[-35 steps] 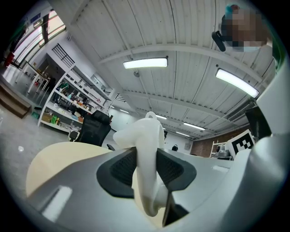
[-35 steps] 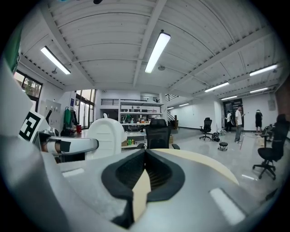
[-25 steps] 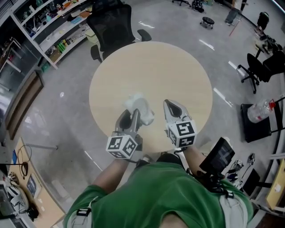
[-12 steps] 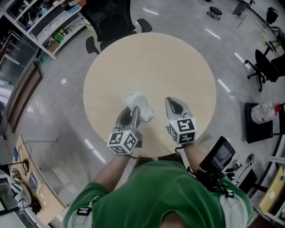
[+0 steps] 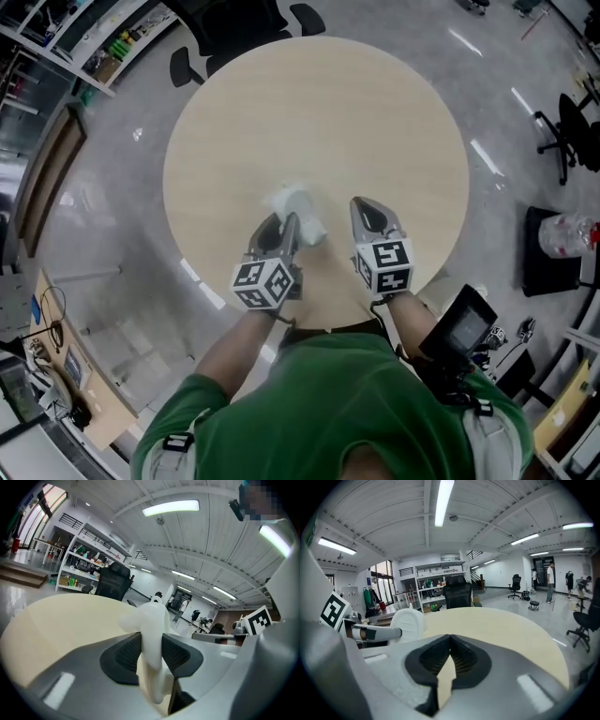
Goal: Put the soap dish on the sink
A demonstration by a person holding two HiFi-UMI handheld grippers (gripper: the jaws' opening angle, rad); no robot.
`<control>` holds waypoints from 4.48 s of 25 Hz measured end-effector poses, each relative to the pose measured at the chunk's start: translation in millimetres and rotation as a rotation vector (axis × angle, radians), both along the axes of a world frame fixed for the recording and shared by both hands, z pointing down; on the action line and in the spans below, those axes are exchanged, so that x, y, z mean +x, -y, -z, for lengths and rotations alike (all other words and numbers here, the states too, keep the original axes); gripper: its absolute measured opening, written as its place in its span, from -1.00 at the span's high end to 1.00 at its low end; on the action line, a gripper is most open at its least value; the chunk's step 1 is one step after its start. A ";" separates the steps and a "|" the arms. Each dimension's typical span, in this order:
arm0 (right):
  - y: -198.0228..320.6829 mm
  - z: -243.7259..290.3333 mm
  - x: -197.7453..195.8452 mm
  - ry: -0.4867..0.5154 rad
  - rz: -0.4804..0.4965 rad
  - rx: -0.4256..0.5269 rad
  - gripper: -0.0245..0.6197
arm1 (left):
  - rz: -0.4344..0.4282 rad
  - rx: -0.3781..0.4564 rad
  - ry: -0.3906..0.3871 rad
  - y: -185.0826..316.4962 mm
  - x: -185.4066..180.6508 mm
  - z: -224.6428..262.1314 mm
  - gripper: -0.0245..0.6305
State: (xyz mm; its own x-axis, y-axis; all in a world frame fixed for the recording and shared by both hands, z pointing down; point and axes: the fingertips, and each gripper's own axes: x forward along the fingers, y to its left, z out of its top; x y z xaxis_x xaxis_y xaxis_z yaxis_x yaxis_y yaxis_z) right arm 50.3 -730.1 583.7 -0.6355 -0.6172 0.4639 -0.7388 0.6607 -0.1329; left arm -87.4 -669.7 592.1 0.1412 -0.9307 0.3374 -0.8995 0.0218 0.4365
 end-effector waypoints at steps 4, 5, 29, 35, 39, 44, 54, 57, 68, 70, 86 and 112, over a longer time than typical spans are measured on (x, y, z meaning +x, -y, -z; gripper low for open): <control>10.2 -26.6 4.4 -0.018 0.014 -0.047 0.92 | 0.012 -0.064 -0.012 15.5 2.4 -28.7 0.51; 12.7 -32.6 5.4 -0.022 0.018 -0.057 0.92 | 0.015 -0.078 -0.015 19.0 3.3 -35.1 0.51; 37.8 -106.2 7.5 -0.038 0.053 -0.194 0.92 | 0.048 -0.343 -0.109 41.5 5.3 -124.6 0.51; 39.3 -106.3 6.5 -0.031 0.060 -0.203 0.92 | 0.032 -0.377 -0.084 42.4 3.0 -129.0 0.48; 39.9 -106.4 4.0 -0.022 0.067 -0.206 0.92 | 0.042 -0.405 -0.066 39.9 -1.4 -133.9 0.46; 41.2 -107.7 4.0 -0.020 0.076 -0.211 0.92 | 0.058 -0.452 -0.023 36.8 -7.1 -142.9 0.42; 43.4 -104.1 0.6 -0.022 0.097 -0.201 0.92 | 0.046 -0.435 0.025 34.7 -11.4 -141.4 0.40; 42.5 -101.1 -0.2 -0.024 0.102 -0.191 0.92 | 0.051 -0.411 0.034 31.7 -14.8 -135.8 0.38; 16.5 -63.8 -7.6 -0.020 0.116 -0.113 0.92 | 0.139 -0.156 0.146 1.4 -23.3 -58.0 0.89; 6.5 -53.9 -9.8 -0.021 0.119 -0.095 0.92 | 0.129 -0.118 0.155 -5.6 -19.5 -44.7 0.90; -84.7 43.7 -13.6 -0.009 0.108 0.123 0.92 | 0.070 0.207 0.309 -76.0 3.3 64.5 0.91; -211.6 129.9 25.2 0.006 0.082 0.309 0.92 | 0.005 0.341 0.256 -174.6 57.0 141.4 0.91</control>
